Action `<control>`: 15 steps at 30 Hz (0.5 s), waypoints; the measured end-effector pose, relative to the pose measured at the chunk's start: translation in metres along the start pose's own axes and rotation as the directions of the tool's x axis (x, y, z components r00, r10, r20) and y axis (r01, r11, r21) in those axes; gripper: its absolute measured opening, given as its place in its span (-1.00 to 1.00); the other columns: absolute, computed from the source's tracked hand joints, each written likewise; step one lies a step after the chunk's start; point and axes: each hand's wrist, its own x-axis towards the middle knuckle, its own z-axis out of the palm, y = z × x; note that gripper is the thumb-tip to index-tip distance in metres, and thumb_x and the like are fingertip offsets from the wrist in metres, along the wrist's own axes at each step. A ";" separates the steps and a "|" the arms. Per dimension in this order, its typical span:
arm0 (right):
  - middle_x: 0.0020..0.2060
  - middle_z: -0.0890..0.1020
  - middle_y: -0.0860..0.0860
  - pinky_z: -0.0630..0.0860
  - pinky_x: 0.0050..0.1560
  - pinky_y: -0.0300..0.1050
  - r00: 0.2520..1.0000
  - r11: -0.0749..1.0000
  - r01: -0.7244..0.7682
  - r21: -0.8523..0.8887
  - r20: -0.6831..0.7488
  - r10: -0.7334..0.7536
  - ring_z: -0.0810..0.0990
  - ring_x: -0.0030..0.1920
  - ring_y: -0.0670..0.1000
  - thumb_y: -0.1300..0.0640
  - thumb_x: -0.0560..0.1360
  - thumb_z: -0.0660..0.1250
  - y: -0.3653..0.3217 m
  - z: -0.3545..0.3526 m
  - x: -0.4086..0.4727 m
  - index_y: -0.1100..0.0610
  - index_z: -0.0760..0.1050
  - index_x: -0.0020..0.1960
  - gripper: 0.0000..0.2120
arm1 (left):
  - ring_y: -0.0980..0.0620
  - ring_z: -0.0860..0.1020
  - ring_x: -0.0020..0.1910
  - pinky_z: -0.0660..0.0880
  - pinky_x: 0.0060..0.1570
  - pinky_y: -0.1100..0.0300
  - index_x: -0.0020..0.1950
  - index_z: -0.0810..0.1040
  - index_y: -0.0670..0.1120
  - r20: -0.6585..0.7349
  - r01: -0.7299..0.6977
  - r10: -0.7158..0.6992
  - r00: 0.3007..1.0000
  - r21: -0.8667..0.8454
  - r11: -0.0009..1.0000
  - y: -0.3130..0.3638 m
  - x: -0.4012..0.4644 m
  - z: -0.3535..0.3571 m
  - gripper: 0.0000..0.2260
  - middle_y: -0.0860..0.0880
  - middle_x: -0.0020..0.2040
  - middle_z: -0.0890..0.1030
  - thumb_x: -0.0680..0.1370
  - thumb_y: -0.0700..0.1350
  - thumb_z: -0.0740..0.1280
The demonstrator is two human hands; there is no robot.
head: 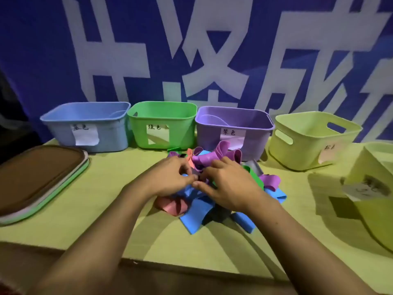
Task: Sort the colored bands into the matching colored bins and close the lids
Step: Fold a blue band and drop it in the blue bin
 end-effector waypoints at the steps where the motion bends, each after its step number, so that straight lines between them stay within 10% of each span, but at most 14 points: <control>1: -0.02 0.60 -0.02 0.44 0.11 0.01 0.999 1.000 0.001 0.002 0.051 -0.001 0.48 0.07 0.09 -0.49 0.44 -0.08 -0.002 0.002 -0.003 -0.05 0.65 0.11 -0.27 | -0.03 0.59 -0.21 0.53 -0.16 0.07 -0.12 0.58 0.07 0.059 0.014 -0.012 0.998 -0.029 0.999 0.000 -0.006 -0.002 -0.86 0.06 -0.20 0.63 0.53 0.09 0.44; 7: 0.18 0.54 -0.02 0.41 0.18 0.00 0.981 0.999 -0.010 0.037 0.195 0.003 0.45 0.21 0.07 -0.41 0.45 0.36 -0.015 0.001 -0.015 -0.05 0.55 0.28 -0.44 | 0.07 0.56 -0.15 0.50 -0.09 0.06 -0.06 0.55 0.04 0.062 -0.040 0.046 0.997 -0.095 0.995 -0.004 -0.027 -0.009 -0.88 0.06 -0.12 0.64 0.62 0.04 0.38; 15: 0.27 0.57 0.03 0.52 0.06 0.07 0.990 0.963 -0.117 0.242 0.101 0.094 0.56 0.20 0.17 -0.05 0.50 0.44 -0.024 -0.005 -0.027 -0.03 0.35 0.35 -0.51 | 0.15 0.30 -0.36 0.27 -0.27 0.15 -0.05 0.49 -0.01 -0.144 -0.097 0.039 0.989 -0.419 0.903 0.005 -0.038 -0.013 -0.86 0.18 -0.41 0.43 0.66 -0.01 0.33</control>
